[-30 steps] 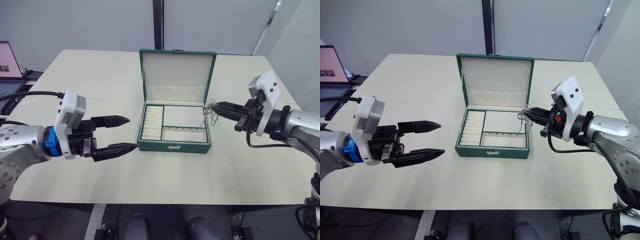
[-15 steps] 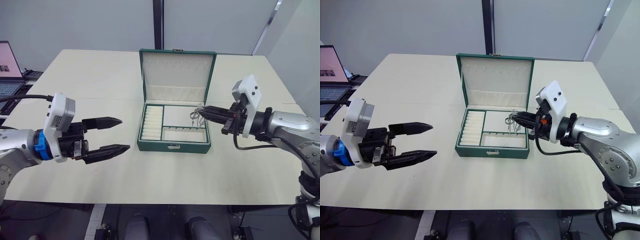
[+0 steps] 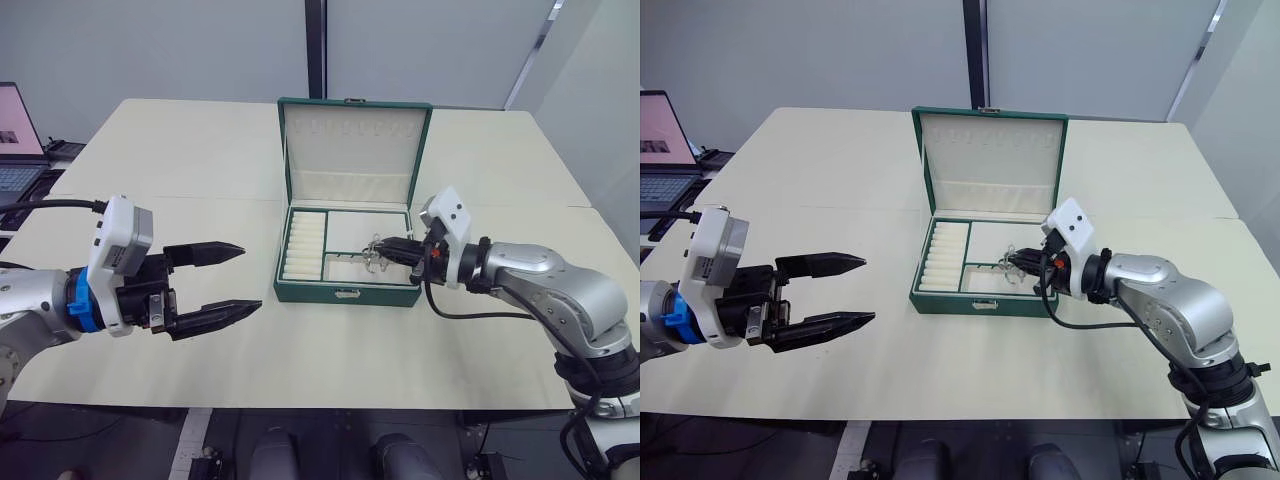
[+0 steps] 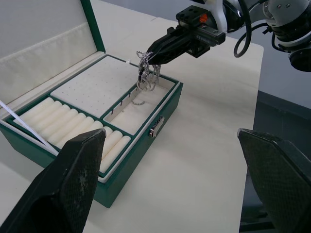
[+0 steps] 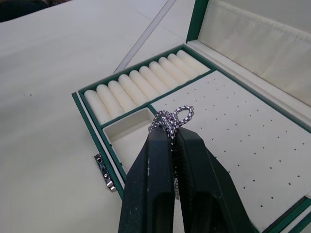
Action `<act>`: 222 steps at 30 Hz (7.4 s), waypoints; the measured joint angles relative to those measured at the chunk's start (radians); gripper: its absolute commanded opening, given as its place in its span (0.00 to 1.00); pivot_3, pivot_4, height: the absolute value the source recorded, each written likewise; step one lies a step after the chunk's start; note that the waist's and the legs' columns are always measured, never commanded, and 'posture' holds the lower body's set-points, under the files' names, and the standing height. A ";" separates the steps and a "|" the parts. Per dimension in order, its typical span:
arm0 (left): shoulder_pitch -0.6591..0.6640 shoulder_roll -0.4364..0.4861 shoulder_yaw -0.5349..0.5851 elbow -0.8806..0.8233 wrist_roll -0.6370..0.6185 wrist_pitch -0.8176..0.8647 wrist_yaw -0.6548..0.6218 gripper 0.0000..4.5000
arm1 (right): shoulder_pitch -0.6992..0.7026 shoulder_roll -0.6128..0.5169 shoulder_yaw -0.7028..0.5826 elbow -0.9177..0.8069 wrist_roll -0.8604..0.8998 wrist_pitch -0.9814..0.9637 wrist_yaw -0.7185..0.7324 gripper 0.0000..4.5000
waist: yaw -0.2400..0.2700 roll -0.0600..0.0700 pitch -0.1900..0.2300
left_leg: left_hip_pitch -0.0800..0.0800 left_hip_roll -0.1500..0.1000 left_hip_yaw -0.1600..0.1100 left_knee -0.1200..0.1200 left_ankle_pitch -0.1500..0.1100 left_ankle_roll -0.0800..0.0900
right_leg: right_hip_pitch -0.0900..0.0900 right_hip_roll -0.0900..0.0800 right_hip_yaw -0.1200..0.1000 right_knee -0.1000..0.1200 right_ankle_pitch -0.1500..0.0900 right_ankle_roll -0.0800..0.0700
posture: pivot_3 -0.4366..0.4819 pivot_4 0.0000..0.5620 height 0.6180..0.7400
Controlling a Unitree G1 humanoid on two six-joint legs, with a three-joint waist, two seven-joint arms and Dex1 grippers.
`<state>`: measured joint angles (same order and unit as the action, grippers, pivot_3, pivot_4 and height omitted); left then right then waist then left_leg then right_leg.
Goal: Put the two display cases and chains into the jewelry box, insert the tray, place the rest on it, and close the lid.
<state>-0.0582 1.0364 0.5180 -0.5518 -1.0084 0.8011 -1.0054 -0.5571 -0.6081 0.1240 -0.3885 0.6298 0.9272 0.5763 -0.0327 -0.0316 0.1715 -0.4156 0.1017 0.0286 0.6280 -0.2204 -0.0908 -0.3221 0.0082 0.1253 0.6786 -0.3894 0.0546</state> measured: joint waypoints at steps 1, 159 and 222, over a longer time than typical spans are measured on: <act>0.004 -0.001 0.000 -0.001 0.000 -0.001 0.004 1.00 | 0.000 0.006 0.014 0.010 -0.017 -0.009 0.008 0.00 | 0.000 0.000 0.000 | 0.000 0.000 0.000 0.000 0.000 0.000 | 0.000 0.000 0.000 0.000 0.000 0.000 | 0.48 0.27 1.00; -0.274 -0.335 -0.511 0.540 0.739 -0.158 0.026 0.03 | 0.330 -0.007 -0.033 -0.065 -0.326 -0.001 0.104 0.01 | 0.003 0.000 -0.001 | 0.001 0.000 -0.001 0.002 0.002 -0.003 | 0.003 0.000 -0.001 0.001 0.000 0.000 | 0.48 0.27 1.00; 0.207 0.009 0.287 0.244 0.127 -0.093 -0.342 0.03 | -0.245 -0.115 -0.120 0.080 -0.165 -0.023 0.442 0.01 | -0.019 0.006 0.004 | 0.001 0.001 0.000 0.000 0.000 0.000 | 0.001 -0.001 -0.002 0.002 0.000 0.000 | 0.48 0.27 1.00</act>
<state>0.1485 1.0455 0.8051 -0.3083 -0.8812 0.7079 -1.3472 -0.8018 -0.7232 0.0035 -0.3088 0.4652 0.9039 1.0185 -0.0519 -0.0260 0.1752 -0.4151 0.1025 0.0281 0.6281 -0.2202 -0.0905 -0.3212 0.0073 0.1228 0.6801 -0.3894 0.0543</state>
